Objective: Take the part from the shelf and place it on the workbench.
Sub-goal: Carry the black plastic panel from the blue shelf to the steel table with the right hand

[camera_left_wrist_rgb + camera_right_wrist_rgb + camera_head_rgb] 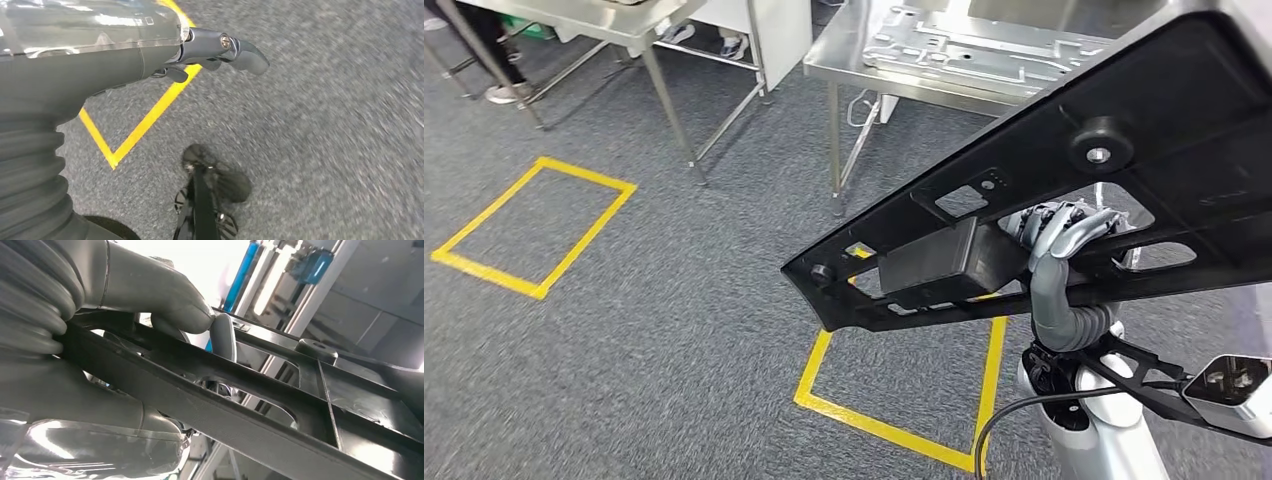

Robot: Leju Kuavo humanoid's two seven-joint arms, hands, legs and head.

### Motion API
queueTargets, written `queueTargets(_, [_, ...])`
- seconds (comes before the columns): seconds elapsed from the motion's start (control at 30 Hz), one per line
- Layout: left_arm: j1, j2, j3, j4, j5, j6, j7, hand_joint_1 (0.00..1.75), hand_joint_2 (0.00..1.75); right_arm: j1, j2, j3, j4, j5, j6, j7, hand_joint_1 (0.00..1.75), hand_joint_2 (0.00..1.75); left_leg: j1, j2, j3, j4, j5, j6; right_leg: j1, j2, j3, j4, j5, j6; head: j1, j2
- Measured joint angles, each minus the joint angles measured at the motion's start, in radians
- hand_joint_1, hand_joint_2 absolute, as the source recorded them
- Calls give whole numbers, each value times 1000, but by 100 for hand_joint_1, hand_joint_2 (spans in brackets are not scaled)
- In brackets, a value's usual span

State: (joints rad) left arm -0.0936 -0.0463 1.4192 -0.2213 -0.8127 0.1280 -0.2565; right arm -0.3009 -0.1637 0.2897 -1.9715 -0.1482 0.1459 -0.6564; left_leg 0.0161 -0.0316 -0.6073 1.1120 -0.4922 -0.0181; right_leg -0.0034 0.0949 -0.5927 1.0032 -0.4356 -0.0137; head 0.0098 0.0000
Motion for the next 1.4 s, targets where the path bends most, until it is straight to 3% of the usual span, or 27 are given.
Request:
queueTargets(0.07, [0,1,-2,0,-3,-2,-4,0,175,3,0,-1,0,4,-1,-4,175,175,2,-36,36,-87,27,7,-1,25,-7,6,-1,10,1,0])
queueTargets(0.1, [-1,2,-3,0,-4,-4,-7,0,175,7,0,-2,0,6,-2,-6,175,175,1,-40,40,-96,22,12,-3,36,-11,6,1,16,1,0])
queueTargets(0.17, [-4,2,-7,0,-4,-7,-11,0,175,15,0,-7,0,10,-3,-9,175,175,2,-19,44,-104,25,23,-6,50,-16,6,3,30,0,0])
queueTargets(0.23, [-7,2,-12,0,-4,-8,-13,0,175,17,0,-12,0,12,-4,-12,175,175,6,7,50,-113,30,36,-3,6,-35,43,-21,40,7,0])
queueTargets(0.3, [-5,3,-14,0,-4,-8,-15,0,175,18,0,-14,0,12,-4,-15,175,175,4,34,52,-117,29,43,-4,-62,-92,159,-82,50,15,0])
queueTargets(0.37, [-2,3,-15,0,-4,-8,-15,0,175,22,0,-15,1,12,-4,-16,175,175,2,63,53,-117,26,44,-10,-85,-153,278,-123,59,16,0])
queueTargets(0.4, [-1,4,-15,0,-4,-8,-15,0,175,25,0,-16,1,12,-4,-16,175,175,2,77,54,-116,24,43,-13,-90,-161,293,-118,62,16,0])
queueTargets(0.43, [-1,4,-16,0,-4,-8,-15,0,175,26,0,-17,2,12,-4,-16,175,175,2,90,56,-116,22,41,-15,-95,-147,265,-95,63,16,0])
queueTargets(0.47, [-2,3,-17,0,-4,-8,-15,0,175,26,0,-17,2,12,-4,-16,175,175,1,102,61,-116,18,38,-16,-104,-113,202,-60,62,16,0])
queueTargets(0.53, [-3,3,-18,0,-5,-8,-18,0,175,26,0,-18,2,12,-3,-17,175,175,-2,124,70,-115,10,29,-10,-145,-38,60,-8,52,15,0])
queueTargets(0.6, [-5,4,-20,0,-6,-8,-22,0,175,24,0,-18,2,13,-3,-19,175,175,-7,143,78,-115,3,18,-2,-164,-9,2,2,37,15,0])
queueTargets(0.67, [-7,4,-22,0,-6,-8,-26,0,175,24,0,-18,2,15,-2,-20,175,175,-6,158,84,-116,-3,7,-1,-140,-11,1,3,25,15,0])
queueTargets(0.7, [-9,4,-22,0,-6,-9,-28,0,175,24,0,-18,2,15,-1,-20,175,175,-4,146,84,-109,-11,1,-3,-129,-10,-2,4,20,14,0])
queueTargets(0.77, [-11,5,-23,0,-6,-13,-33,0,175,22,2,-18,4,16,1,-21,175,175,0,95,59,-45,-52,-6,-9,-107,-5,-7,7,9,11,0])
queueTargets(0.83, [-7,6,-23,0,-6,-20,-38,0,175,21,4,-17,8,17,6,-20,175,175,2,51,-7,88,-112,-9,-8,-83,-5,-7,6,3,7,0])
queueTargets(0.87, [-4,6,-23,0,-6,-23,-40,0,175,21,5,-15,11,18,10,-18,175,175,2,44,-38,145,-127,-10,-7,-68,-5,-6,6,1,6,0])
queueTargets(0.9, [-2,7,-23,0,-5,-25,-41,0,175,21,6,-13,14,18,13,-15,175,175,2,40,-59,173,-124,-10,-7,-53,-5,-5,6,1,6,0])
queueTargets(0.93, [-1,7,-23,0,-5,-28,-41,0,175,21,7,-9,17,17,18,-11,175,175,2,38,-61,161,-100,-9,-7,-37,-4,-4,6,2,6,0])
queueTargets(0.97, [-1,7,-23,0,-4,-29,-41,0,175,20,8,-5,20,15,23,-6,175,175,3,32,-45,111,-60,-7,-7,-23,-2,-3,5,3,6,0])
queueTargets(1.03, [-3,7,-23,0,-4,-29,-41,0,175,14,11,9,29,12,37,6,175,175,6,-8,7,-24,8,0,-7,5,-3,3,2,9,6,0])
queueTargets(1.1, [-4,8,-23,0,-3,-29,-39,0,175,4,17,33,42,11,51,16,175,175,5,-35,34,-92,24,9,-9,30,-9,7,2,20,6,0])
queueTargets(1.17, [-7,7,-23,0,2,-29,-38,0,175,-5,23,58,56,8,58,25,175,175,3,-22,37,-97,23,20,-11,47,-15,5,6,34,6,0])
queueTargets(1.23, [-13,4,-22,0,11,-32,-37,0,175,-18,25,75,68,-5,60,38,175,175,4,-6,42,-106,30,35,-9,8,-25,26,-8,44,10,0])
queueTargets(1.3, [-13,3,-21,0,19,-35,-35,0,175,-40,25,87,85,-22,62,51,175,175,4,10,44,-111,34,44,-8,-60,-70,122,-62,50,17,0])
queueTargets(1.37, [-7,2,-20,0,24,-38,-34,0,175,-53,25,97,104,-37,64,58,175,175,2,25,43,-111,33,46,-11,-86,-135,258,-118,55,20,0])
queueTargets(1.4, [-5,2,-20,0,25,-39,-34,0,175,-54,24,101,113,-43,65,60,175,175,2,31,43,-110,33,46,-12,-89,-153,294,-124,57,20,0])
